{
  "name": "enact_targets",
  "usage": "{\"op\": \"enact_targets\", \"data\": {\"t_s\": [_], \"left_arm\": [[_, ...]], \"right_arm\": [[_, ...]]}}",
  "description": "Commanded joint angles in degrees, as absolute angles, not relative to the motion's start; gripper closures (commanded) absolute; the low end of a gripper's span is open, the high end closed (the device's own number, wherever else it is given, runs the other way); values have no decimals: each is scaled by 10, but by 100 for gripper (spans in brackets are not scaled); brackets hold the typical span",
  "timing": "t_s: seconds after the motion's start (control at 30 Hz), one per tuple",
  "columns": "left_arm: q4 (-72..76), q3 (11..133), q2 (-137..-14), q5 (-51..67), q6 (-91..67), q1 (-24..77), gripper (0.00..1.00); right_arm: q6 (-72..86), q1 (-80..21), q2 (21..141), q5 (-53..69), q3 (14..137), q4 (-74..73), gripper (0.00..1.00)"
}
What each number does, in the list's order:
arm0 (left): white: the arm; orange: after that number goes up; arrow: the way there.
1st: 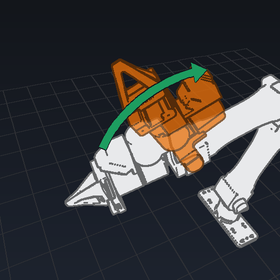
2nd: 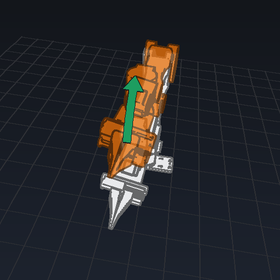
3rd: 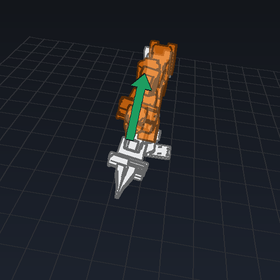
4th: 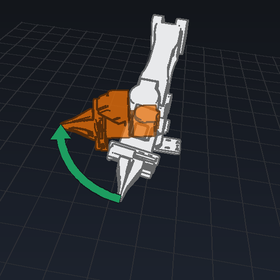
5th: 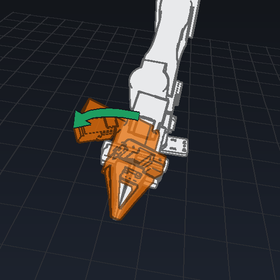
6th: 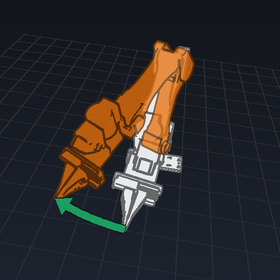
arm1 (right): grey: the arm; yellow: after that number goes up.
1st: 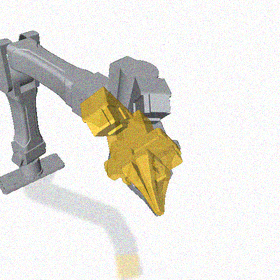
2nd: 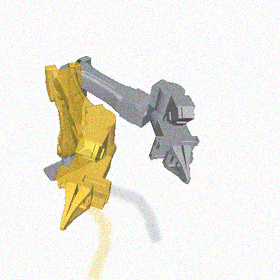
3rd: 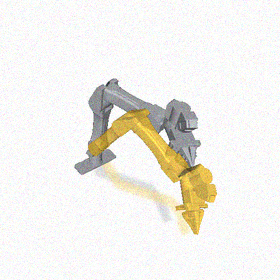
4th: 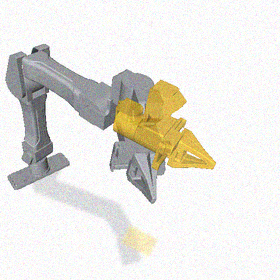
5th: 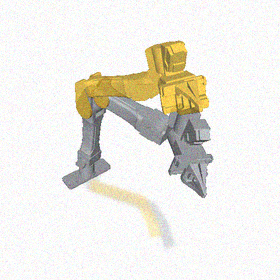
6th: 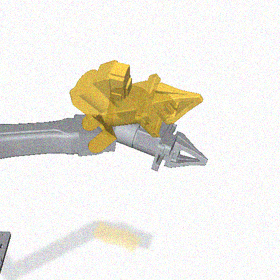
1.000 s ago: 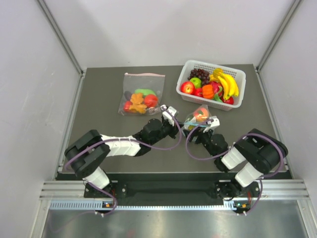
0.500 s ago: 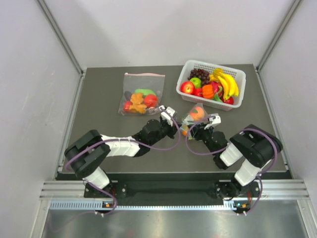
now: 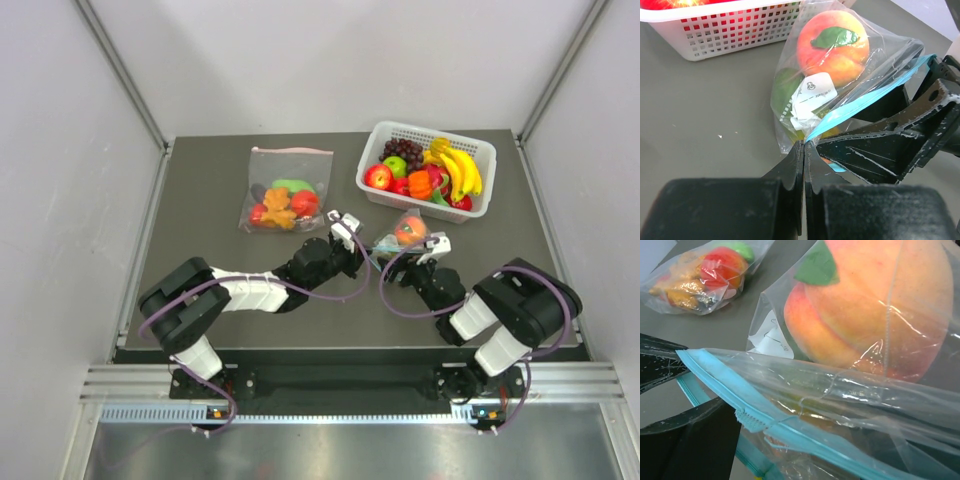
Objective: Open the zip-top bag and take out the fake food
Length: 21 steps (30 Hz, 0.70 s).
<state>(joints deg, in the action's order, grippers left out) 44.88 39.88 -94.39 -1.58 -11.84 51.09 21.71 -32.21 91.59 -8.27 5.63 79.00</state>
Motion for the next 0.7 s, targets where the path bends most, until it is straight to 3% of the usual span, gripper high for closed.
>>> {"op": "enact_targets", "data": {"t_s": [0.0, 0.3, 0.5, 0.67], "left_arm": [[434, 404, -944, -130, -89, 470, 100], [436, 401, -951, -134, -96, 441, 100], [449, 398, -951, -79, -91, 447, 100], [450, 416, -958, -17, -86, 461, 100]], "right_arm": [[212, -294, 897, -156, 24, 949, 21], [206, -294, 841, -179, 6, 946, 21], [178, -294, 802, -108, 89, 803, 20], [168, -294, 812, -42, 130, 797, 17]]}}
